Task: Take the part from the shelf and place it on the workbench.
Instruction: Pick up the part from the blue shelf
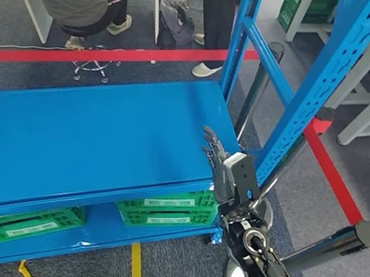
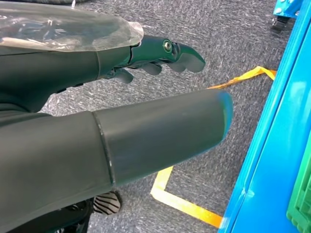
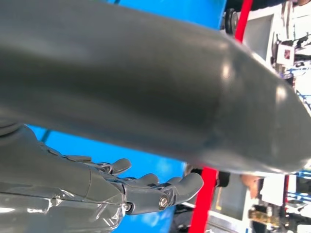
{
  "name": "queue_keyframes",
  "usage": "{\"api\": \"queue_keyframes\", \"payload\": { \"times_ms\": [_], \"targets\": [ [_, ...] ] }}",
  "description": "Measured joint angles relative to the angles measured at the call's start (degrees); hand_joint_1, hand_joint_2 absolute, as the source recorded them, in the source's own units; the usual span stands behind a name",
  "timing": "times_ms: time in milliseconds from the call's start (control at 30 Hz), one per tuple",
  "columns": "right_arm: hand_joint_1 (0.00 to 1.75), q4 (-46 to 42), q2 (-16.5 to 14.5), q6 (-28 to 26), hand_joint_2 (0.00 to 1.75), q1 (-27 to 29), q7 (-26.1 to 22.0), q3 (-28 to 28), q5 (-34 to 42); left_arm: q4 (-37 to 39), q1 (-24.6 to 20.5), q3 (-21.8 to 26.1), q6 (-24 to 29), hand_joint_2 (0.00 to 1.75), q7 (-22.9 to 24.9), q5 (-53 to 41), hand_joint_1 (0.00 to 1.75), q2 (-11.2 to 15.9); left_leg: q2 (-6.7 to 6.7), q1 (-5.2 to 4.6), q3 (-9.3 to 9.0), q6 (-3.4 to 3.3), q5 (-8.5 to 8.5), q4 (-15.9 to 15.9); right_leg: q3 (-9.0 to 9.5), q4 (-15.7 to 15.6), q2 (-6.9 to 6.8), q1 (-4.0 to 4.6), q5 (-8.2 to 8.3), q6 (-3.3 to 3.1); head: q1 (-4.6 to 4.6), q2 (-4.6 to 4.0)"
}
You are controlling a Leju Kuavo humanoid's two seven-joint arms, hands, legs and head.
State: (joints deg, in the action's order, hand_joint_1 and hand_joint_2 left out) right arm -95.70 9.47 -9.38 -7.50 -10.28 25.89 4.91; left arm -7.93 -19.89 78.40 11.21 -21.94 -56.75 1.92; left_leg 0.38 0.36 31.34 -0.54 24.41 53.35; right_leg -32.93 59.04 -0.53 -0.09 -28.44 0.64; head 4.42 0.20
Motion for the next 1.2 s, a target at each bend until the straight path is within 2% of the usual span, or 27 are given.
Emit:
{"api": "queue_keyframes", "payload": {
  "times_ms": [67,100,133,167,200,267,300,333,400,467,500,533,600,633,667,700,767,800,833,900,967,1000,1033,1100,1133,1167,1200],
  "targets": [
    [0.00,0.0,0.0,0.1,0.00,0.1,0.0,0.0,0.0,0.0,0.0,0.0,0.0,0.00,0.0,0.0,0.00,-0.1,-0.25,0.12,-0.08,-0.19,-0.03,-0.1,-3.43,7.7,0.32,-0.26,-3.78,0.39,0.38,0.00],
    [0.00,0.0,0.1,0.2,0.00,0.2,0.1,0.0,0.0,0.0,0.1,0.0,0.0,0.00,0.0,0.0,0.00,-0.1,-0.44,0.12,-0.08,-0.19,-0.01,-0.1,-5.16,11.5,0.34,-0.37,-5.09,0.60,0.50,0.00],
    [0.00,0.0,0.1,0.2,0.00,0.4,0.1,0.0,0.0,0.0,0.2,0.0,0.0,0.00,0.0,-0.1,0.00,-0.1,-0.66,0.13,-0.10,-0.17,0.01,0.0,-6.17,13.5,0.34,-0.48,-5.43,0.76,0.55,0.00],
    [0.00,0.0,0.1,0.2,0.00,0.5,0.1,0.0,0.0,0.0,0.2,0.0,0.0,0.00,0.0,-0.1,0.00,-0.2,-0.93,0.17,-0.16,-0.12,0.05,0.0,-6.05,13.2,0.34,-0.57,-4.56,0.87,0.59,0.00],
    [0.00,0.0,0.1,0.2,0.00,0.5,0.2,0.0,0.0,0.0,0.2,0.0,0.0,0.00,0.0,-0.1,0.00,-0.2,-1.20,0.21,-0.25,-0.02,0.12,0.0,-4.73,10.3,0.38,-0.66,-2.65,0.93,0.64,0.00],
    [0.00,0.0,0.2,0.3,0.00,0.4,0.2,0.0,0.0,0.0,0.2,0.0,0.0,0.00,0.0,-0.2,0.00,-0.2,-1.71,0.17,-0.34,0.40,0.37,0.3,-0.62,1.7,1.05,-0.85,1.13,0.91,0.75,0.00],
    [0.00,-0.1,0.2,0.3,0.00,0.4,0.2,0.0,0.0,0.0,0.2,0.0,0.1,0.00,0.0,-0.2,0.00,-0.2,-1.93,0.10,-0.23,0.67,0.44,0.4,0.99,-1.5,1.45,-0.93,2.04,0.75,0.74,0.00],
    [0.00,-0.1,0.2,0.4,0.00,0.3,0.3,0.1,0.0,0.0,0.2,0.0,0.1,0.00,0.0,-0.1,0.00,-0.2,-2.11,0.04,-0.07,0.95,0.45,0.5,1.85,-3.2,1.79,-0.92,2.24,0.53,0.70,0.00],
    [0.00,0.0,0.2,0.6,0.00,0.0,0.3,0.2,0.0,0.0,0.2,0.0,0.2,0.00,0.0,0.2,0.00,-0.1,-2.42,0.07,0.21,1.52,0.24,0.5,2.17,-3.6,1.79,-0.79,2.14,-0.12,0.59,0.00],
    [0.00,0.2,0.2,0.8,0.00,-0.8,0.3,0.4,0.0,0.0,0.2,0.0,0.1,0.00,0.0,0.5,0.00,0.1,-2.25,0.22,0.60,2.10,0.96,1.5,2.33,-3.9,1.43,-0.85,2.40,-0.86,0.49,0.00],
    [0.00,0.3,0.2,1.0,0.00,-1.3,0.3,0.4,0.0,0.0,0.2,0.0,0.1,0.00,0.0,0.7,0.00,0.3,-1.96,0.25,1.58,2.37,2.19,3.6,2.43,-4.1,1.18,-0.96,2.52,-1.23,0.31,0.00],
    [0.00,0.5,0.1,1.1,0.00,-1.7,0.1,0.6,0.0,0.0,0.1,0.0,0.0,0.00,0.0,0.9,0.00,0.5,-1.60,0.30,3.26,2.63,3.96,7.1,2.48,-4.3,0.91,-1.02,2.58,-1.50,0.10,0.00],
    [0.00,1.0,0.0,1.4,0.00,-2.2,-0.3,0.9,0.1,0.0,0.2,0.1,-0.2,0.00,0.0,1.2,0.00,0.7,-1.17,0.30,7.72,3.02,7.36,15.6,2.40,-4.3,0.39,-0.95,2.56,-1.74,-0.20,0.00],
    [0.00,1.4,0.0,1.5,0.00,-2.4,-0.6,1.0,0.1,0.0,0.3,0.2,-0.3,0.00,0.0,1.3,0.00,0.8,-1.08,0.31,9.26,3.10,7.91,18.2,2.39,-4.3,0.14,-0.91,2.54,-1.77,-0.22,0.00],
    [0.00,1.7,0.0,1.5,0.00,-2.6,-0.8,1.2,0.2,0.0,0.5,0.3,-0.3,0.00,0.0,1.4,0.00,0.9,-1.02,0.31,9.66,3.08,7.29,18.5,2.40,-4.3,-0.09,-0.89,2.50,-1.77,-0.22,0.00],
    [0.00,2.1,-0.1,1.6,0.00,-2.9,-1.0,1.3,0.3,0.0,0.6,0.3,-0.3,0.00,0.0,1.5,0.00,1.0,-0.93,0.30,8.82,2.97,5.64,16.3,2.46,-4.3,-0.30,-0.88,2.45,-1.75,-0.24,0.00],
    [0.00,2.7,-0.1,1.9,0.00,-3.6,-1.4,1.5,0.5,-0.1,0.7,0.3,-0.1,0.00,0.0,1.7,0.00,1.2,-0.27,0.19,4.68,2.49,1.43,7.5,2.63,-4.3,-0.65,-0.78,2.28,-1.55,-0.26,0.00],
    [0.00,3.0,-0.2,2.1,0.00,-4.0,-1.5,1.6,0.6,-0.1,0.7,0.3,0.0,0.00,0.0,1.7,0.00,1.4,0.06,0.03,2.87,2.19,0.05,3.7,2.69,-4.3,-0.78,-0.66,2.17,-1.34,-0.30,0.00],
    [0.00,3.2,-0.2,2.2,0.00,-4.3,-1.6,1.6,0.8,-0.1,0.7,0.4,0.2,0.00,0.0,1.8,0.00,1.5,0.30,-0.14,1.76,1.91,-0.62,1.3,2.73,-4.3,-0.89,-0.56,2.07,-1.08,-0.28,0.00],
    [0.00,3.7,-0.2,2.4,0.00,-4.8,-1.7,1.8,0.9,-0.1,0.8,0.4,0.4,0.00,0.0,1.9,0.00,1.6,0.13,-0.42,1.41,1.40,-0.73,0.4,2.84,-4.4,-1.16,-0.44,1.96,-0.47,-0.25,0.00],
    [0.00,4.1,-0.2,2.6,0.00,-5.2,-1.7,2.0,1.0,-0.1,0.9,0.4,0.5,0.00,-0.1,2.0,0.00,1.7,-0.17,-0.17,1.21,0.79,-0.87,0.1,2.63,-3.9,-1.08,-0.52,1.28,0.11,-0.15,0.00],
    [0.00,4.3,-0.2,2.6,0.00,-5.4,-1.7,2.1,1.0,-0.1,0.9,0.4,0.5,0.00,-0.2,1.9,0.00,1.7,-0.29,0.00,1.05,0.45,-0.94,-0.1,1.97,-2.3,-0.80,-0.54,0.19,0.36,-0.02,0.00],
    [0.00,4.5,-0.2,2.6,0.00,-5.6,-1.8,2.1,1.1,-0.1,0.9,0.4,0.5,0.00,-0.2,1.9,0.00,1.7,-0.40,0.13,0.91,0.20,-0.96,-0.2,0.63,0.6,-0.41,-0.60,-1.50,0.55,0.16,0.00],
    [0.00,5.0,-0.2,2.6,0.00,-5.8,-1.8,2.3,1.3,-0.1,0.9,0.4,0.5,0.00,-0.2,1.6,0.00,1.7,-0.70,0.06,0.83,-0.10,-0.86,-0.2,-3.28,9.2,0.10,-0.60,-5.21,0.82,0.46,0.00],
    [0.00,5.2,-0.2,2.6,0.00,-5.7,-1.7,2.4,1.3,-0.1,0.9,0.4,0.5,0.00,-0.2,1.4,0.00,1.7,-0.90,0.03,0.78,-0.16,-0.81,-0.2,-4.92,12.4,0.19,-0.60,-6.08,0.91,0.50,0.00],
    [0.00,5.4,-0.2,2.6,0.00,-5.6,-1.7,2.5,1.3,-0.1,0.9,0.4,0.5,0.00,-0.2,1.3,0.00,1.7,-1.16,0.01,0.71,-0.18,-0.75,-0.2,-5.65,13.6,0.22,-0.60,-5.80,0.92,0.53,0.00],
    [0.00,5.6,-0.2,2.6,0.00,-5.6,-1.7,2.6,1.3,-0.1,0.9,0.4,0.5,0.00,-0.1,1.2,0.00,1.7,-1.45,0.01,0.58,-0.16,-0.68,-0.1,-5.23,12.2,0.27,-0.60,-4.34,0.84,0.61,0.00]
  ]
}}
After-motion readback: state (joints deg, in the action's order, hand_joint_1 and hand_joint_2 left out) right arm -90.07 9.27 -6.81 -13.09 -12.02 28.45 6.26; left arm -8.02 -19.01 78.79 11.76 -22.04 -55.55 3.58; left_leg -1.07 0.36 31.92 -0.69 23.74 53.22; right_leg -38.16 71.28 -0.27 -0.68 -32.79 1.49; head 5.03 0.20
